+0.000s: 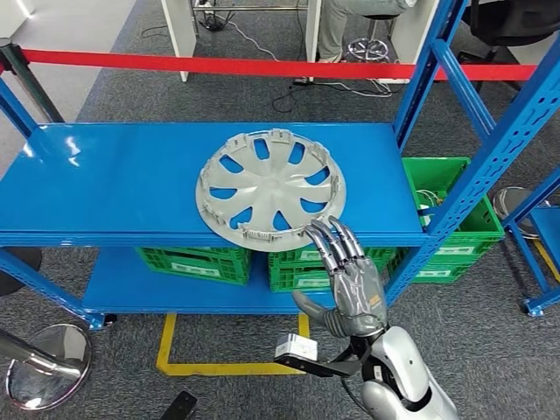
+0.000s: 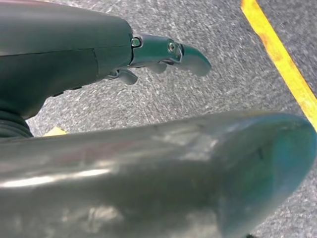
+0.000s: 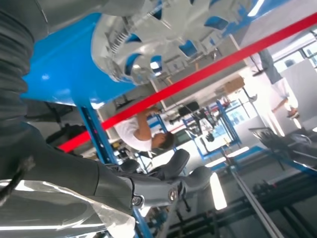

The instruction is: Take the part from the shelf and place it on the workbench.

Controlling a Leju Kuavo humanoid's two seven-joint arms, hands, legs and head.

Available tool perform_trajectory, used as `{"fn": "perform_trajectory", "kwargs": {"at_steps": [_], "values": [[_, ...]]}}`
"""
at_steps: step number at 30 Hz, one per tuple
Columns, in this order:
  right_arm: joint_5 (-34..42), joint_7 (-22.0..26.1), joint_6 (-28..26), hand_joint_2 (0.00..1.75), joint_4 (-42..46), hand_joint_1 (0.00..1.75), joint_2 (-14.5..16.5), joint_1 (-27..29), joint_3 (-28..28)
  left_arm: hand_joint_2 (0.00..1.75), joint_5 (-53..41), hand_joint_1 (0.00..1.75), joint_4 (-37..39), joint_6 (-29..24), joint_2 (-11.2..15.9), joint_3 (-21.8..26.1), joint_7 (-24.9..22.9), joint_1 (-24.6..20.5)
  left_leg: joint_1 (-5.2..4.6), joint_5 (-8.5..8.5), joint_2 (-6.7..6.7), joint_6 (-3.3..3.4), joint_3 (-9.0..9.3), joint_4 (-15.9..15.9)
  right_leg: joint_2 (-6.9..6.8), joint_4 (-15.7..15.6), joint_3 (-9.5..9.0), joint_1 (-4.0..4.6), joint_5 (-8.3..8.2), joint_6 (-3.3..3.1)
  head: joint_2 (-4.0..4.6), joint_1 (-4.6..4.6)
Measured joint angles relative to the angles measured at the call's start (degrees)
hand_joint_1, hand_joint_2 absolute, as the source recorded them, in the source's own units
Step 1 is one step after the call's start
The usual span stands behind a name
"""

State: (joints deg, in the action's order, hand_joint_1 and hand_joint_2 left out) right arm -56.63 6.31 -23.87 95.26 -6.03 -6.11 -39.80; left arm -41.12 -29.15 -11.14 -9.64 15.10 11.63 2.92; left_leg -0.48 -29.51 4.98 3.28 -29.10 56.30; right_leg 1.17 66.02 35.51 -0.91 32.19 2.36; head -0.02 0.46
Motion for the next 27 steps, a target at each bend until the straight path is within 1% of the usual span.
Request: {"fn": "perform_trajectory", "kwargs": {"at_steps": [1,2,3,4,5,6,7,8,9,10,11,12,13,14,15,16,17,18,19,20,22,23,24,25,27], "values": [[0.0,0.01,0.01,1.75,-0.02,0.0,0.0,0.04,0.01,0.0,-0.03,0.0,0.01,-0.01,-0.02,0.01,0.0,0.08,-0.04,-0.23,-0.14,0.01,0.29,0.03,-0.37,3.74,2.55,0.01,1.24,0.03,0.0,-0.1],[0.0,0.01,0.01,1.75,-0.08,0.0,0.0,0.18,0.02,0.0,-0.05,0.0,0.03,-0.01,-0.04,0.01,0.0,0.19,-0.07,-0.52,-0.26,-0.07,0.65,0.06,-0.54,6.76,4.95,0.0,1.89,0.09,0.0,-0.1],[0.01,0.01,0.02,1.75,-0.15,0.0,0.0,0.32,0.03,0.0,-0.09,0.0,0.05,-0.02,-0.04,0.02,0.0,0.31,-0.07,-0.89,-0.34,-0.18,1.13,0.08,-0.6,8.11,6.53,-0.01,1.55,0.18,0.0,-0.11],[0.01,0.02,0.02,1.75,-0.22,0.0,0.0,0.39,0.04,0.0,-0.15,0.0,0.08,-0.03,-0.05,0.02,0.0,0.4,-0.04,-1.33,-0.38,-0.35,1.76,0.1,-0.62,7.34,7.03,-0.03,0.16,0.27,0.0,-0.12],[0.01,0.03,0.03,1.75,-0.29,0.0,0.0,0.42,0.05,0.0,-0.22,0.0,0.1,-0.04,-0.07,0.02,0.0,0.45,0.01,-1.94,-0.38,-0.53,2.58,0.11,-0.61,4.41,6.38,-0.06,-2.18,0.38,0.0,-0.12],[0.01,0.03,0.03,1.75,-0.33,0.0,0.0,0.42,0.05,0.0,-0.3,0.0,0.12,-0.05,-0.09,0.02,0.0,0.47,0.06,-2.66,-0.37,-0.75,3.36,0.1,-0.54,0.55,5.11,-0.11,-4.71,0.5,0.0,-0.14],[0.0,0.04,0.04,1.75,-0.4,0.0,0.0,0.41,0.04,0.0,-0.38,0.0,0.15,-0.08,-0.09,0.02,0.0,0.43,0.07,-3.35,-0.32,-1.02,4.07,0.13,-0.4,-2.82,3.98,-0.05,-6.16,0.47,0.0,-0.14],[0.0,0.05,0.05,1.75,-0.46,0.0,0.0,0.38,0.04,0.0,-0.42,0.0,0.17,-0.11,-0.09,0.03,0.0,0.36,0.07,-3.91,-0.28,-1.31,4.54,0.14,-0.26,-5.2,3.06,0.06,-6.82,0.26,0.0,-0.2],[0.0,0.06,0.08,1.75,-0.52,0.0,0.0,0.41,0.04,0.0,-0.44,0.0,0.2,-0.15,-0.07,0.03,0.0,0.3,0.07,-4.4,-0.27,-1.61,4.79,0.1,-0.15,-6.14,2.55,0.18,-6.81,-0.19,0.0,-0.15],[-0.01,0.07,0.1,1.75,-0.57,0.0,0.0,0.44,0.06,0.0,-0.45,0.0,0.22,-0.19,-0.07,0.03,-0.01,0.23,0.06,-4.58,-0.28,-1.88,4.95,0.07,-0.17,-6.18,2.31,0.35,-6.27,-0.77,0.0,-0.09],[-0.02,0.08,0.1,1.75,-0.57,0.0,0.01,0.45,0.07,0.0,-0.45,0.0,0.22,-0.21,-0.05,0.02,-0.01,0.18,0.06,-4.55,-0.3,-2.15,4.9,0.26,-0.27,-6.21,1.85,0.31,-6.25,-1.25,-0.01,-0.05],[-0.03,0.12,0.12,1.75,-0.57,0.0,0.01,0.48,0.08,0.0,-0.45,0.0,0.23,-0.22,-0.04,0.02,-0.01,0.13,0.05,-4.1,-0.62,-2.46,4.37,1.41,-0.43,-6.34,1.33,0.19,-6.26,-1.66,-0.01,0.08],[-0.04,0.15,0.12,1.75,-0.57,0.0,0.02,0.45,0.09,0.0,-0.45,0.0,0.23,-0.24,-0.04,0.01,-0.01,0.04,0.01,-3.43,-1.29,-2.83,3.05,3.78,-0.69,-6.67,0.71,0.06,-6.06,-1.99,-0.01,0.23],[-0.04,0.2,0.11,1.75,-0.57,0.0,0.02,0.42,0.09,0.0,-0.44,0.0,0.23,-0.25,-0.03,0.01,0.0,-0.07,0.05,-3.21,-2.17,-3.24,0.95,7.2,-0.95,-7.11,-0.03,-0.1,-5.79,-2.25,-0.01,0.33],[-0.04,0.25,0.12,1.75,-0.61,0.0,0.01,0.44,0.08,0.0,-0.43,0.0,0.23,-0.25,-0.03,0.01,0.0,-0.14,0.15,-3.77,-3.17,-3.62,-1.66,11.09,-1.22,-7.53,-0.78,-0.17,-5.41,-2.48,-0.01,0.47],[-0.03,0.28,0.13,1.75,-0.65,0.0,0.01,0.45,0.08,0.0,-0.43,0.0,0.24,-0.25,-0.04,0.01,0.01,-0.17,0.31,-5.31,-3.92,-3.93,-4.26,14.45,-1.46,-7.79,-1.48,-0.2,-4.98,-2.63,-0.01,0.56],[0.0,0.32,0.13,1.75,-0.71,0.0,0.0,0.47,0.07,0.0,-0.45,0.0,0.25,-0.25,-0.04,0.01,0.03,-0.12,0.49,-7.21,-4.31,-4.16,-6.43,16.68,-1.58,-7.92,-2.16,-0.23,-4.48,-2.68,-0.01,0.54],[0.1,0.36,0.14,1.75,-0.78,0.0,0.0,0.49,0.06,0.0,-0.48,0.0,0.25,-0.27,-0.03,0.01,0.06,-0.03,0.65,-8.44,-4.47,-4.31,-7.95,17.48,-1.64,-7.97,-2.89,-0.28,-3.92,-2.68,-0.01,0.57],[0.25,0.41,0.14,1.75,-0.82,0.0,0.0,0.5,0.06,0.0,-0.51,0.0,0.25,-0.32,-0.03,0.01,0.09,0.05,0.77,-8.24,-4.52,-4.4,-8.76,16.8,-1.66,-7.98,-3.66,-0.33,-3.33,-2.64,-0.01,0.56],[0.44,0.48,0.14,1.75,-0.85,0.0,0.01,0.51,0.06,0.0,-0.56,0.0,0.25,-0.39,-0.02,0.01,0.1,0.11,0.86,-6.26,-4.55,-4.43,-8.86,14.56,-1.67,-7.99,-4.51,-0.38,-2.72,-2.56,-0.01,0.57],[0.9,0.66,0.16,1.75,-0.87,0.0,0.01,0.51,0.07,0.0,-0.73,0.0,0.25,-0.51,-0.02,0.01,0.11,0.23,0.9,0.42,-4.92,-4.28,-7.96,7.76,-1.73,-7.95,-6.05,-0.43,-1.56,-2.18,0.0,0.57],[1.12,0.76,0.2,1.75,-0.9,0.0,0.02,0.51,0.08,0.0,-0.87,0.0,0.25,-0.54,-0.02,0.01,0.08,0.26,0.83,2.76,-5.14,-4.1,-7.58,5.03,-1.73,-7.91,-6.51,-0.37,-1.04,-1.84,0.0,0.64],[1.34,0.86,0.25,1.75,-0.93,0.0,0.02,0.51,0.1,0.0,-1.02,0.0,0.25,-0.55,-0.03,0.01,-0.04,0.32,0.71,4.15,-5.29,-3.87,-7.41,3.48,-1.74,-7.92,-6.71,-0.3,-0.6,-1.43,0.0,0.63],[1.54,0.96,0.3,1.75,-0.97,0.0,0.02,0.51,0.11,0.0,-1.22,0.0,0.24,-0.57,-0.05,0.01,-0.25,0.38,0.65,4.5,-5.29,-3.72,-7.39,2.95,-1.74,-7.86,-6.81,-0.21,-0.19,-1.11,0.0,0.68],[1.96,1.06,0.37,1.75,-1.02,0.0,0.02,0.52,0.14,0.0,-1.57,0.0,0.22,-0.7,-0.09,0.01,-0.86,0.46,0.62,4.87,-4.95,-3.68,-7.28,2.85,-1.78,-7.97,-6.85,-0.17,0.14,-1.23,0.0,0.62]]}}
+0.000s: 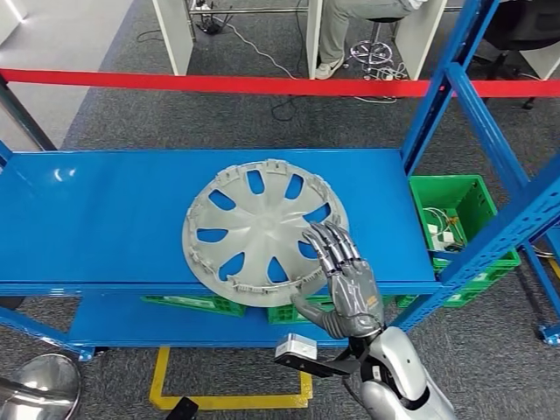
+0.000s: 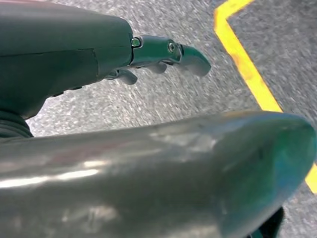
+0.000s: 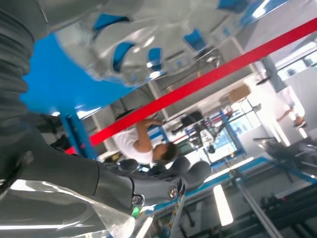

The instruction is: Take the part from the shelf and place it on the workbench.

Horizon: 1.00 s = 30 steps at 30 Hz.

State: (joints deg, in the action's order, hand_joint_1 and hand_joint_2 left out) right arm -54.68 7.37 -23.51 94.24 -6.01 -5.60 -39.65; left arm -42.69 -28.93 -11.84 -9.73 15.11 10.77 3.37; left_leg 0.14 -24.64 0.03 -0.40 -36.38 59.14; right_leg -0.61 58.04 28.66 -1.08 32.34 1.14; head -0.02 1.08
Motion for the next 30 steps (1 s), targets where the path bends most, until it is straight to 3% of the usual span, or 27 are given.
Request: {"fn": "perform_trajectory", "kwargs": {"at_steps": [2,6,10,15,24,30], "values": [[0.41,0.04,0.03,1.75,-0.01,0.0,0.0,-0.04,0.03,0.0,-0.18,0.0,-0.06,-0.1,-0.02,0.0,-0.51,0.02,0.01,-0.06,0.33,-0.04,0.06,-0.07,-0.05,-0.22,-0.36,-0.01,-0.07,-0.39,0.0,-0.02],[1.44,0.29,0.26,1.75,-0.03,0.0,0.0,-0.2,0.2,0.0,-0.23,0.0,-0.38,-0.01,-0.1,0.01,-1.29,0.07,-0.06,-0.5,0.64,0.52,0.09,-0.06,-0.15,-1.27,-1.03,-0.02,-0.05,-0.33,0.0,-0.03],[2.21,0.49,0.42,1.75,-0.08,0.0,-0.01,-0.21,0.46,0.0,-0.24,0.0,-0.76,0.05,-0.11,0.02,-1.59,0.19,-0.16,-0.68,0.65,0.8,0.15,-0.06,-0.22,-1.88,-1.27,-0.06,0.06,-0.12,0.0,0.0],[2.43,0.5,0.41,1.75,-0.15,0.0,-0.01,-0.21,0.75,0.0,-0.29,0.0,-1.11,0.05,-0.11,0.02,-1.67,0.33,-0.17,-0.76,0.65,0.93,0.4,-0.06,-0.32,-2.09,-1.0,-0.1,0.12,0.72,0.0,0.0],[2.4,0.52,0.36,1.75,-0.12,0.0,0.0,-0.2,1.1,0.0,-0.3,0.0,-1.21,0.11,-0.11,0.02,-1.73,0.4,-0.15,-0.74,0.64,0.92,0.5,-0.06,-0.33,-2.07,-1.05,-0.08,0.07,0.83,0.0,0.02],[-1.45,1.62,-1.54,1.75,0.49,0.0,0.0,-0.61,1.48,0.0,1.75,0.0,-1.21,3.62,-0.41,0.77,2.0,0.49,-0.05,-0.67,0.64,0.9,0.63,-0.09,-0.33,-1.91,-1.74,0.02,0.14,0.88,0.0,0.02]]}}
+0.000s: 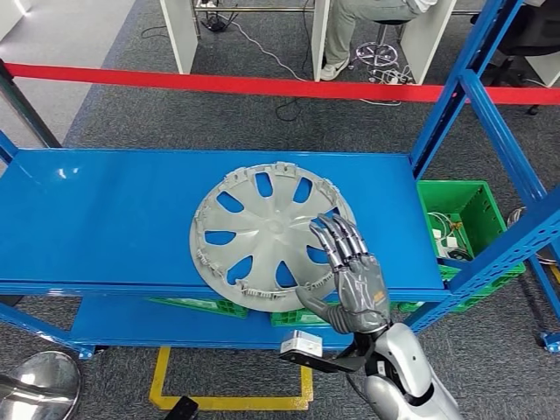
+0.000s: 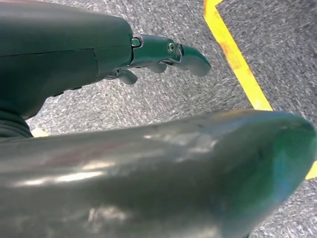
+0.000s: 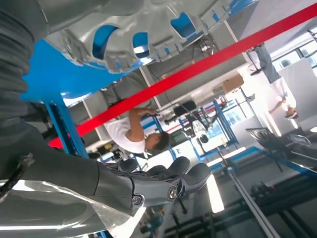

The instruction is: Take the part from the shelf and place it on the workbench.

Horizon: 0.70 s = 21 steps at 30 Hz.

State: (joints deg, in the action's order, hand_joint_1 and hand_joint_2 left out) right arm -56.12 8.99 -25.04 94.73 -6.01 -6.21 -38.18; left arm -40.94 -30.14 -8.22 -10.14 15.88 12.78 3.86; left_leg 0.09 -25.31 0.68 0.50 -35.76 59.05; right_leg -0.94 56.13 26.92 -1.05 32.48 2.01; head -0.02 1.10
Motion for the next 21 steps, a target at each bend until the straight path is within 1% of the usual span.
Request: {"fn": "perform_trajectory", "kwargs": {"at_steps": [11,21], "values": [[-4.23,0.06,-1.02,1.75,-3.25,0.0,0.84,-3.45,-3.08,0.0,-0.02,0.0,1.13,-2.17,-0.53,0.21,0.8,-0.84,0.0,-0.03,0.03,-0.02,0.21,-0.03,-0.07,0.0,0.38,0.0,0.11,-0.05,0.0,-0.01],[-6.92,-0.33,-2.24,1.75,-9.73,0.0,1.6,-5.68,-7.75,0.0,0.07,0.0,3.87,-4.08,-0.51,0.21,1.48,-2.14,0.0,-0.02,0.04,-0.02,0.2,-0.03,-0.07,0.01,-0.18,0.0,0.1,-0.04,0.0,0.0]]}}
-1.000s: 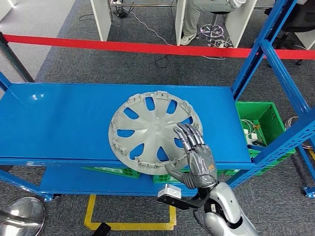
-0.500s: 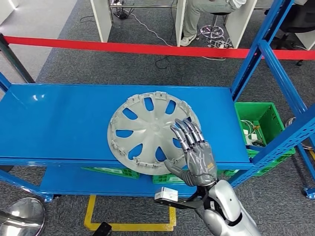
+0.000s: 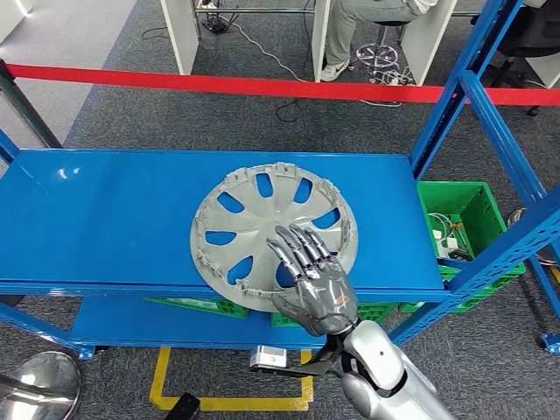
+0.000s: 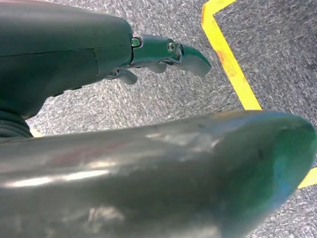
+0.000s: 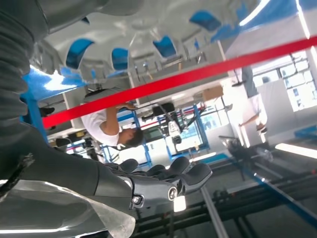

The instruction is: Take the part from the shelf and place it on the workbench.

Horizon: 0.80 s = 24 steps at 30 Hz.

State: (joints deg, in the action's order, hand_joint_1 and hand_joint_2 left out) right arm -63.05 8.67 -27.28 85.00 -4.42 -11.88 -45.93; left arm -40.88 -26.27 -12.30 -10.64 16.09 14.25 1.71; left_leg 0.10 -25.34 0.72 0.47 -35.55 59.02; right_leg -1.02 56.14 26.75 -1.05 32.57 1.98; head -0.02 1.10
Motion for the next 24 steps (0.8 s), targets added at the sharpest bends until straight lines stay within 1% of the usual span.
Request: {"fn": "perform_trajectory", "kwargs": {"at_steps": [7,16,24], "values": [[-0.62,-0.25,-0.31,1.75,-2.86,0.0,-0.01,-0.04,-2.24,0.0,0.36,0.0,1.08,-0.49,0.01,0.0,0.3,-0.28,0.01,-0.02,0.0,-0.02,0.02,0.0,0.0,-0.01,0.56,0.0,0.07,-0.03,0.0,0.0],[-1.09,-0.27,-0.05,1.75,-4.97,0.0,-1.12,1.25,-3.5,0.0,0.71,0.0,1.28,-0.81,0.04,0.0,0.31,-0.27,-0.01,-0.04,0.0,0.0,0.02,0.0,0.01,-0.02,0.57,-0.01,0.07,-0.03,0.0,-0.01],[-2.39,-0.46,-0.2,1.75,-7.49,0.0,-1.52,1.59,-4.34,0.0,1.03,0.0,1.3,-0.8,0.02,-0.04,0.31,-0.28,0.0,-0.04,0.0,0.0,0.02,0.0,0.0,-0.01,0.57,0.0,0.07,-0.03,0.0,-0.01]]}}
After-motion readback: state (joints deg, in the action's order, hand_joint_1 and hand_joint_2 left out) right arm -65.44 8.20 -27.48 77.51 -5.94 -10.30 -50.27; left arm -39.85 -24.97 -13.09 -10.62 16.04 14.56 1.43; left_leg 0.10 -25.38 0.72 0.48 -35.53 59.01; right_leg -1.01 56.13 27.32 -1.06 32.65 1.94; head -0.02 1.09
